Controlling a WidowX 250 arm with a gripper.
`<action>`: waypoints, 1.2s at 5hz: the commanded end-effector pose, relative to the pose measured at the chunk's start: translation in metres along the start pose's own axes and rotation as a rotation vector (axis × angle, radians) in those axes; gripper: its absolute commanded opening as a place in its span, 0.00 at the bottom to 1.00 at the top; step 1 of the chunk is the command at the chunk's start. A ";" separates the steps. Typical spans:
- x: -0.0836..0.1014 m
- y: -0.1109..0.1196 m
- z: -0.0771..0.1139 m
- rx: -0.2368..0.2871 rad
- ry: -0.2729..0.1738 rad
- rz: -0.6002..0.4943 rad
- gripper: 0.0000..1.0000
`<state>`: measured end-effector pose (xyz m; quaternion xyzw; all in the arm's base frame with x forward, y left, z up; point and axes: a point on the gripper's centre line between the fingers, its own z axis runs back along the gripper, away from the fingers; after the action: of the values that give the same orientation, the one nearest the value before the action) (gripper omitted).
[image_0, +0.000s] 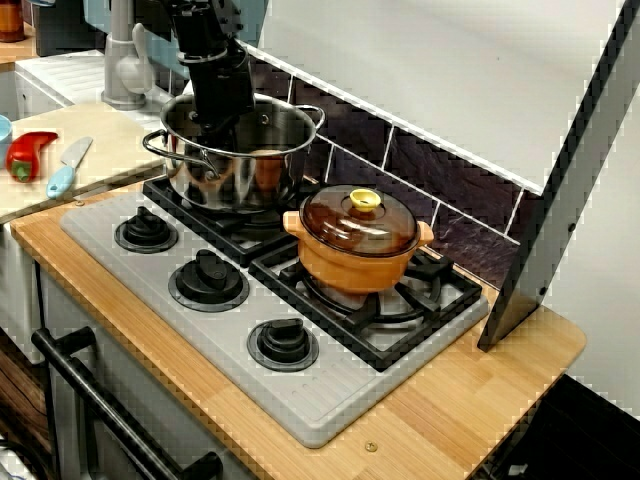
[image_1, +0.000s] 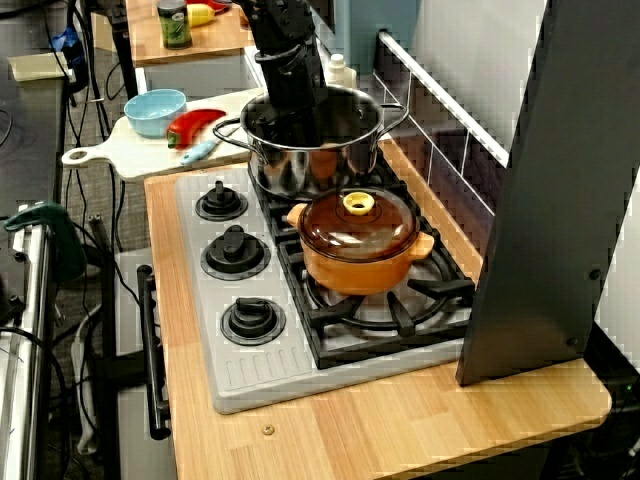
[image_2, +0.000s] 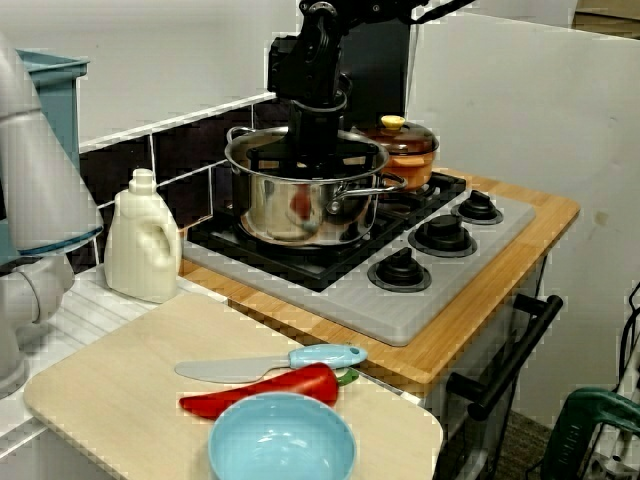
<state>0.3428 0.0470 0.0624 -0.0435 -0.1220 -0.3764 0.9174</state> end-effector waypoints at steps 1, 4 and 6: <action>0.006 0.014 0.031 0.007 -0.036 -0.001 0.00; 0.019 0.018 0.059 -0.045 -0.062 0.002 0.00; 0.027 0.017 0.081 -0.077 -0.089 -0.007 0.00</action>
<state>0.3544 0.0495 0.1292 -0.1174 -0.1233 -0.3793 0.9095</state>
